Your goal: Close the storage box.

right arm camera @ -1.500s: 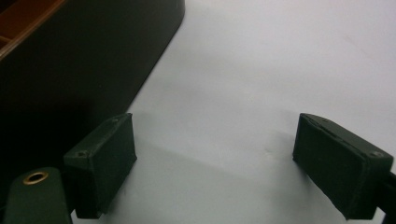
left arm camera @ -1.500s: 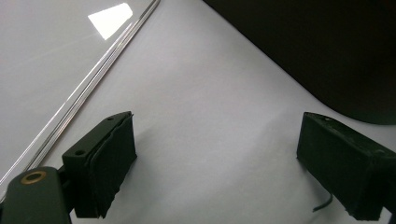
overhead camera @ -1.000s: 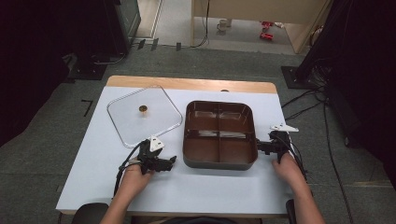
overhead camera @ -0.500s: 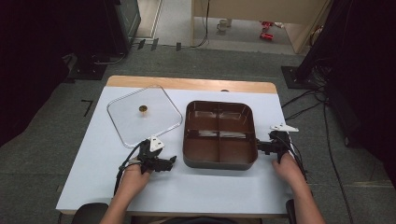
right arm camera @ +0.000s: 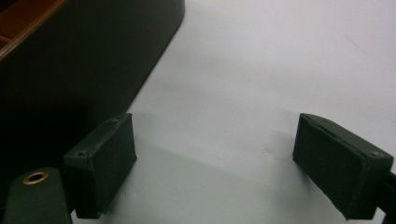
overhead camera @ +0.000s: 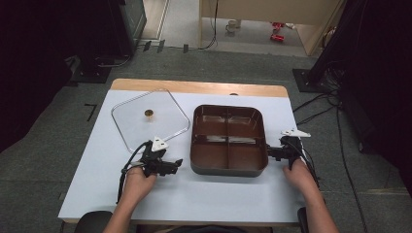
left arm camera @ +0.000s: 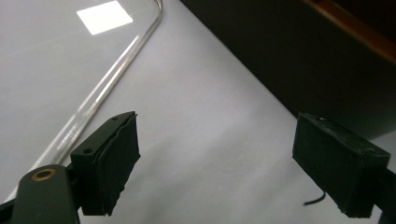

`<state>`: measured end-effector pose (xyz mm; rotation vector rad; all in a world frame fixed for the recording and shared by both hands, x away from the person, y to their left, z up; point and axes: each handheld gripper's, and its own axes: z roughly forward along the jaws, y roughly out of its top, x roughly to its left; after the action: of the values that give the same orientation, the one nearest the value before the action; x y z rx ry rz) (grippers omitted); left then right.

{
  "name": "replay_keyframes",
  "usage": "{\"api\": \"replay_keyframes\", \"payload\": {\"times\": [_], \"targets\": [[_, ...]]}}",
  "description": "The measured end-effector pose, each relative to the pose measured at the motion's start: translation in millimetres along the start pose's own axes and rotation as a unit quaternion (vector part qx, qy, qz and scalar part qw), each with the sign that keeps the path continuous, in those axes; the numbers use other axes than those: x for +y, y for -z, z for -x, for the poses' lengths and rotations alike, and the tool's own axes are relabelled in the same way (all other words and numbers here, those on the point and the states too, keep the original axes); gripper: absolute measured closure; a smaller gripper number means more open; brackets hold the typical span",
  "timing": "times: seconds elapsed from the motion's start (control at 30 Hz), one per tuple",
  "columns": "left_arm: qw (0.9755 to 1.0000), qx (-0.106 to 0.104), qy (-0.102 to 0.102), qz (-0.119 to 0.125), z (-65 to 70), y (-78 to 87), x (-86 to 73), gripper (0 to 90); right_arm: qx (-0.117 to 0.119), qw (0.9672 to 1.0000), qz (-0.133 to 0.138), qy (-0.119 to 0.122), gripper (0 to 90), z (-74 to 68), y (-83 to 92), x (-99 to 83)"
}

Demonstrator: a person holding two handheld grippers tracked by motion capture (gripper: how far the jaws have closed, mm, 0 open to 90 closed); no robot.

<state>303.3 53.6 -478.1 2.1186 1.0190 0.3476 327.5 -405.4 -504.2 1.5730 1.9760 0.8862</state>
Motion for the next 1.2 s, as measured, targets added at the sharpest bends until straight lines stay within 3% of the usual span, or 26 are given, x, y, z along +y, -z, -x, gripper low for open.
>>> {"api": "replay_keyframes", "payload": {"times": [0.1, 0.17, 0.23, 0.3, 0.37, 0.47, 0.6, 0.77, 0.83, 1.0, 1.2], "targets": [[0.9999, 0.010, 0.002, 0.001, 0.9, 1.3, 1.8, 14.8, 0.000, 1.0000, 0.000, 0.000, 12.7, 0.0, 0.0, 0.0], [0.9997, 0.015, -0.018, 0.002, 2.9, 3.5, 1.6, 14.8, 0.000, 1.0000, 0.000, 0.000, 12.7, 0.0, 0.0, 0.0], [0.9998, 0.005, -0.018, 0.006, 2.6, 4.6, 1.6, 14.8, 0.000, 1.0000, 0.000, 0.000, 12.7, 0.0, 0.0, 0.0], [0.9999, -0.009, -0.003, 0.007, 0.4, 6.1, 2.4, 14.8, 0.000, 1.0000, 0.000, 0.000, 12.7, 0.0, 0.0, 0.0], [0.9999, -0.011, 0.002, 0.008, -0.9, 6.7, 2.2, 14.8, 0.000, 1.0000, 0.000, 0.000, 12.6, 0.0, 0.0, 0.0], [0.9998, -0.015, -0.002, 0.012, -2.9, 7.9, 3.6, 14.8, 0.000, 1.0000, 0.000, 0.000, 12.6, 0.0, 0.0, 0.0], [0.9988, -0.045, -0.002, 0.021, -8.5, 8.9, 8.8, 15.3, 0.000, 1.0000, 0.000, 0.000, 12.6, 0.0, 0.0, 0.0], [0.9992, -0.040, 0.007, 0.007, -17.3, 3.9, 11.0, 16.6, 0.000, 1.0000, 0.000, 0.001, 12.6, 0.2, 0.0, 0.0], [0.9993, -0.034, 0.008, 0.012, -18.4, 4.4, 11.3, 24.1, 0.000, 1.0000, 0.000, 0.000, 12.6, 0.1, 0.0, 0.0], [0.9992, -0.037, 0.005, 0.013, -20.8, 5.6, 17.3, 24.9, 0.000, 1.0000, 0.000, 0.001, 12.6, 0.2, 0.0, 0.0], [0.9994, -0.034, 0.006, -0.004, -23.0, 0.8, 25.6, 26.6, 0.000, 1.0000, -0.001, 0.000, 12.6, 0.1, 0.1, 0.0]]}}
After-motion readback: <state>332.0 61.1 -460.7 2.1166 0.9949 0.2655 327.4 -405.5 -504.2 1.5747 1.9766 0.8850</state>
